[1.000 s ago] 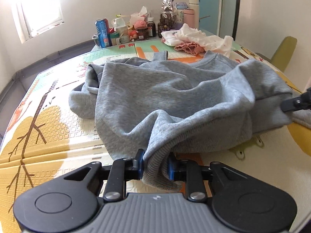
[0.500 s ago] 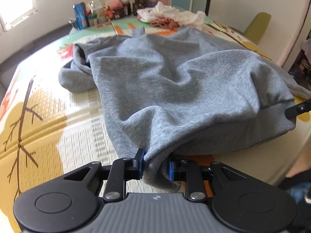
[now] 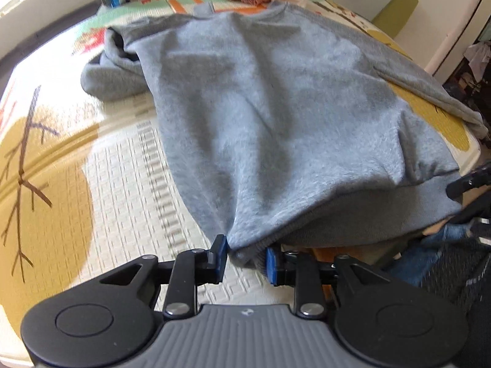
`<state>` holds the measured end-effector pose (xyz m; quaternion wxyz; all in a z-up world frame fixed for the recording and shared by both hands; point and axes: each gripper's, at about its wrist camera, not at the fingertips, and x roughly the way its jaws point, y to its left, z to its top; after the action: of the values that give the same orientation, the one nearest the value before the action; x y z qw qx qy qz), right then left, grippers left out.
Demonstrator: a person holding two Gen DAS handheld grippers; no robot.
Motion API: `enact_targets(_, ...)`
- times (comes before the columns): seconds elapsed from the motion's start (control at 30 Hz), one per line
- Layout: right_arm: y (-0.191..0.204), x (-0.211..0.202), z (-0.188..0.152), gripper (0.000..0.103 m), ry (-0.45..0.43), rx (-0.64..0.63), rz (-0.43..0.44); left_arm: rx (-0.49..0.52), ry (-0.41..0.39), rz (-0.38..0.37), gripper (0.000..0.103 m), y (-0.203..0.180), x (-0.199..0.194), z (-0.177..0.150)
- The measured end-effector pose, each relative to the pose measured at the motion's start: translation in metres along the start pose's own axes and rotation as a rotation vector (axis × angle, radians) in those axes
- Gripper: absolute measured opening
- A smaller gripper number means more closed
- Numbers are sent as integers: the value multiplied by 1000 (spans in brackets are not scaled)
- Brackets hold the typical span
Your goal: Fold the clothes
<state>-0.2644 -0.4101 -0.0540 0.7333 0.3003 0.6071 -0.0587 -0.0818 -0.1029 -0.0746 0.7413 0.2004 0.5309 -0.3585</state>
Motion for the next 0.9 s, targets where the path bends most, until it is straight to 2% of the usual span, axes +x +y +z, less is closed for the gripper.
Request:
enact_targets(0.13, -4, 6, -3, 11, 19, 15, -41, -30, 39, -25, 29, 9, 4, -10)
enact_targets(0.23, -4, -2, -2, 17, -12, 27, -56, -58, 4, -45, 34, 16, -4, -13)
enact_targets(0.3, -1, -10, 2, 35, -45, 10, -83, -81, -22, -55, 44, 21, -9, -12)
enact_targets(0.33, 2, -15, 4, 37, -65, -9, -99, -94, -37, -61, 48, 23, -12, -11)
enact_targets(0.37, 5, -20, 6, 38, -82, -30, -114, -108, -52, -70, 54, 26, -15, -11)
enact_targets(0.4, 8, -24, 9, 38, -99, -50, -126, -120, -66, -79, 55, 29, -17, -10)
enact_targets(0.47, 11, -32, 18, 38, -141, -71, -140, -153, -97, -105, 56, 35, -22, -8)
enact_targets(0.6, 21, -45, 38, 33, -220, -106, -96, -195, -155, -133, 57, 39, -26, 3)
enact_targets(0.77, 39, -29, 53, 18, -210, -155, -76, -159, -210, -166, 58, 27, -20, 23)
enact_targets(0.9, 50, -7, 59, 16, -210, -169, -53, -126, -234, -217, 59, 12, -11, 38)
